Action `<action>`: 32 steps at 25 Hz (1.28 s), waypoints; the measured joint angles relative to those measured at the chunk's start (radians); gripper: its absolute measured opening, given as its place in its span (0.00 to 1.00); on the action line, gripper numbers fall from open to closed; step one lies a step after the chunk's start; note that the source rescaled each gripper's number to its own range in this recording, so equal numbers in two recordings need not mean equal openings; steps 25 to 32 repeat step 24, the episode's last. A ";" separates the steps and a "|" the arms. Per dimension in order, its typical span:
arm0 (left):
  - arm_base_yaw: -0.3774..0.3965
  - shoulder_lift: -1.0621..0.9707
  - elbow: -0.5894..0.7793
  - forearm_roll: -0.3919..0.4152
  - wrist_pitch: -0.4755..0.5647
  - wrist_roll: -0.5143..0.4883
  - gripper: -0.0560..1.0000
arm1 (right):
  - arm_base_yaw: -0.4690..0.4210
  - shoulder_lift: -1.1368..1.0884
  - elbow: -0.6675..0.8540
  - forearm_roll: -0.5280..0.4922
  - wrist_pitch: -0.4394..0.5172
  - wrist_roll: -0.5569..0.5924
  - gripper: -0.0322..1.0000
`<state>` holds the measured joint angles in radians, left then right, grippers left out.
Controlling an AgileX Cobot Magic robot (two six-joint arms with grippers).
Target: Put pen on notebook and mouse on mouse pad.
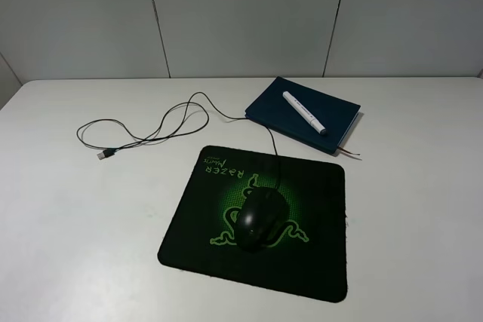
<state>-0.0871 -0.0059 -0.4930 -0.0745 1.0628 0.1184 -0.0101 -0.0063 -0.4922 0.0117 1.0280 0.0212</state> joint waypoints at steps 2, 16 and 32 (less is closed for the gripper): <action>0.000 0.000 0.000 0.000 0.000 0.000 0.96 | -0.001 0.000 0.000 0.000 0.000 0.001 1.00; 0.000 0.000 0.000 0.000 0.000 0.000 0.96 | -0.002 0.000 0.000 -0.001 0.000 0.004 1.00; 0.000 0.000 0.000 0.000 0.000 0.000 0.96 | -0.002 0.000 0.000 -0.002 0.000 0.004 1.00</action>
